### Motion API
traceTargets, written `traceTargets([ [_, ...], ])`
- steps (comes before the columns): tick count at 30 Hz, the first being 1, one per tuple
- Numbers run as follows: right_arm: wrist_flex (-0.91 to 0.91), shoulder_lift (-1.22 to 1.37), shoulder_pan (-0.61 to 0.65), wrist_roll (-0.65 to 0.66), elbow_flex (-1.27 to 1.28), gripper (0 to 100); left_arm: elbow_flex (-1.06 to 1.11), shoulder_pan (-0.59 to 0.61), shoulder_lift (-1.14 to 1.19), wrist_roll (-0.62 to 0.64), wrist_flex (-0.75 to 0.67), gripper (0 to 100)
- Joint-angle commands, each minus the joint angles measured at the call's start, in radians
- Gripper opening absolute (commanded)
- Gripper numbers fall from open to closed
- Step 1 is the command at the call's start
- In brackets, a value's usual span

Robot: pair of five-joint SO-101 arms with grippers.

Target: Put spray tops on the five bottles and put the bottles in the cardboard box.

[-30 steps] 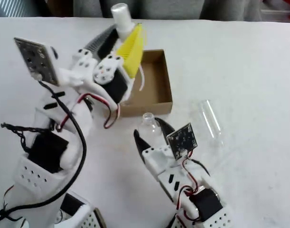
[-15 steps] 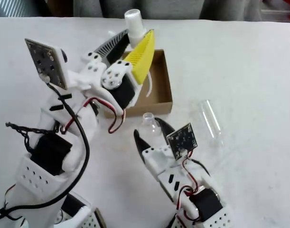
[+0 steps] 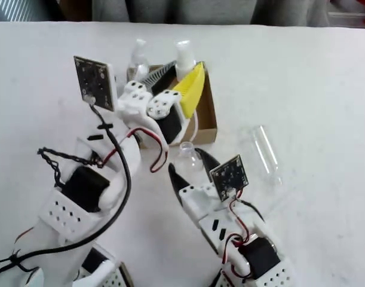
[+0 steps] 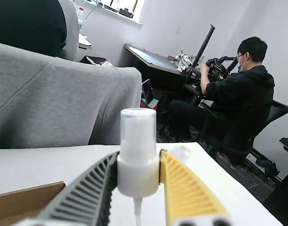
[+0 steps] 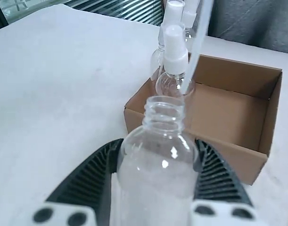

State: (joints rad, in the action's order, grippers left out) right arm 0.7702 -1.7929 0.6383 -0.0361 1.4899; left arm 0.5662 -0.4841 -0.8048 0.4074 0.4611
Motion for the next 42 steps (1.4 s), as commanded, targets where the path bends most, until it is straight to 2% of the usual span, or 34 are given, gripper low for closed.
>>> traceTargets([
  [1,-0.027,-0.010,-0.001,-0.003,-0.012,11.2,0.000,-0.007,-0.033,0.021,-0.023,2],
  [9,-0.027,-0.010,-0.002,-0.002,-0.012,11.2,0.003,-0.010,-0.074,0.023,0.020,2],
  [15,-0.027,-0.010,-0.002,-0.002,-0.012,11.2,0.104,-0.021,-0.186,0.020,0.017,2],
  [20,-0.027,-0.010,-0.002,-0.002,-0.012,11.2,0.193,-0.024,-0.193,0.021,0.011,2],
  [29,-0.027,-0.010,-0.002,-0.002,-0.011,11.2,0.196,0.018,-0.193,0.020,-0.141,2],
  [42,-0.027,-0.010,-0.002,-0.002,-0.009,11.1,0.132,0.036,-0.191,0.020,-0.160,2],
])
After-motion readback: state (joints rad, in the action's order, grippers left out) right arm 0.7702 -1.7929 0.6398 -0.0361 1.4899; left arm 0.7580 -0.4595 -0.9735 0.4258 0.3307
